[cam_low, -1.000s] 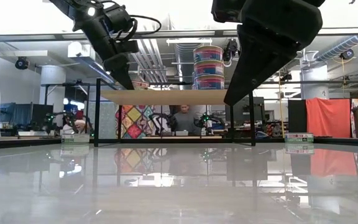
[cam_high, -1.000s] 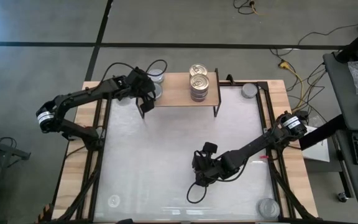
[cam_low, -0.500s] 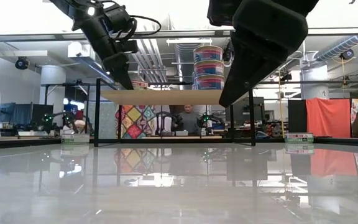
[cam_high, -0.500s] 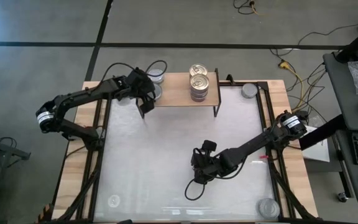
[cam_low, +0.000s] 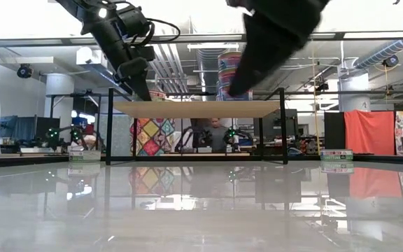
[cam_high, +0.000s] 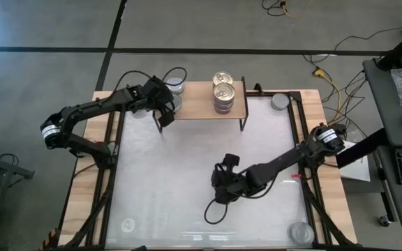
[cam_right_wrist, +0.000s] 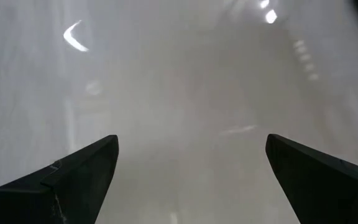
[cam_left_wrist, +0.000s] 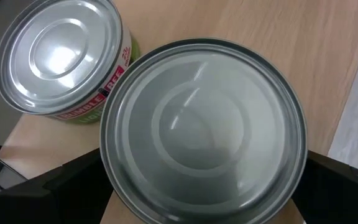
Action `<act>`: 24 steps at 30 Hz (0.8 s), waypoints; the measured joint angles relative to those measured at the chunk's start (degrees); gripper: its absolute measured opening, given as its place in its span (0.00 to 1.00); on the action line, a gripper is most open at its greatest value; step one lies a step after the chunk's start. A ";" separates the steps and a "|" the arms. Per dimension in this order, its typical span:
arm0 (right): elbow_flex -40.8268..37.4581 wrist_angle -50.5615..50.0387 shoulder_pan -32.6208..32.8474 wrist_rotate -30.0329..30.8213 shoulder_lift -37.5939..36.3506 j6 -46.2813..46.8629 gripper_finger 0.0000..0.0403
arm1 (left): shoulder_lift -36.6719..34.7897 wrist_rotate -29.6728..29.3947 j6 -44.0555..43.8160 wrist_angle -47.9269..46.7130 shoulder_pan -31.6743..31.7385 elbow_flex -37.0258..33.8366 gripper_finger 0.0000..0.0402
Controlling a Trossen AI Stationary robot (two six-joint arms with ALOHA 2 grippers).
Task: Stack canned seafood by type on shelf
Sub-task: Put the green tuna can on the shelf aligned with the other green tuna can
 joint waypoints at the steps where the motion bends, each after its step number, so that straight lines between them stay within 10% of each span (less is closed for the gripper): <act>1: 0.66 -0.02 -0.12 1.58 0.00 -0.77 0.99 | 0.00 0.02 -0.02 -0.08 -0.01 0.00 1.00; 10: 8.33 6.40 -3.17 16.71 -0.22 -27.06 0.99 | 0.00 5.83 2.79 -1.13 0.01 0.00 1.00; 24: 8.55 37.42 -21.92 9.21 0.33 -76.38 0.99 | 0.11 6.25 4.61 -0.08 -0.28 -0.07 1.00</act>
